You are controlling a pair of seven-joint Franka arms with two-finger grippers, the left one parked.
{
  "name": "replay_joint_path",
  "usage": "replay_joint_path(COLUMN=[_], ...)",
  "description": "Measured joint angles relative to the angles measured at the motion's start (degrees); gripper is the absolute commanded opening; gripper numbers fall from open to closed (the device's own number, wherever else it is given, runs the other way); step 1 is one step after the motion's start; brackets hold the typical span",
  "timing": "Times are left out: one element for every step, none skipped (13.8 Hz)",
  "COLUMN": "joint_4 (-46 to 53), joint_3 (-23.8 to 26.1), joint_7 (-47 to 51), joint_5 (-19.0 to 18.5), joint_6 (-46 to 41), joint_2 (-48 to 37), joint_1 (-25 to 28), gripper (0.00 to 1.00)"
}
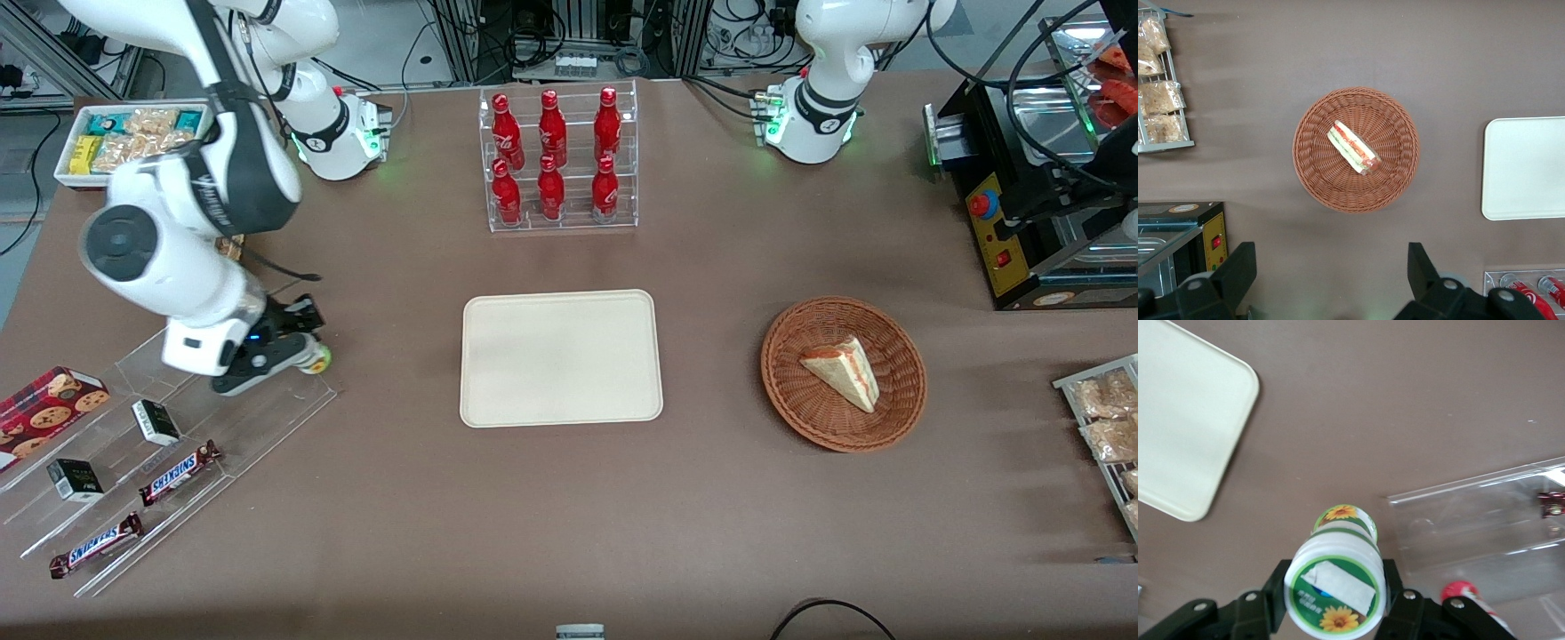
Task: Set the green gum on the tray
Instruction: 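Lift the gum jar off the stand and carry it over the cream tray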
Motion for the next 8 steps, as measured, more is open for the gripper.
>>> replay_joint_path(joint_4=[0.3,0.8,1.4,1.9,2.4,2.9,3.4,3.8], joint_3=[0.0,0.0,0.0,0.0,0.0,0.0,0.1,0.0], joint_7=[2.5,5.0,7.5,9.9,12.4,14.8,17.1,19.1], joint_5=[0.0,0.0,0.0,0.0,0.0,0.0,0.0,0.2], joint_6=[0.0,0.0,0.0,0.0,0.0,0.0,0.0,0.0], joint_2=[0.5,1.0,1.5,2.2,2.9,3.7,4.6,5.3], joint_1=[1.5,2.9,4.3,5.6,6.9,8.0,8.9,9.7], gripper=[0.00,0.00,0.00,0.00,0.00,0.00,0.00,0.00])
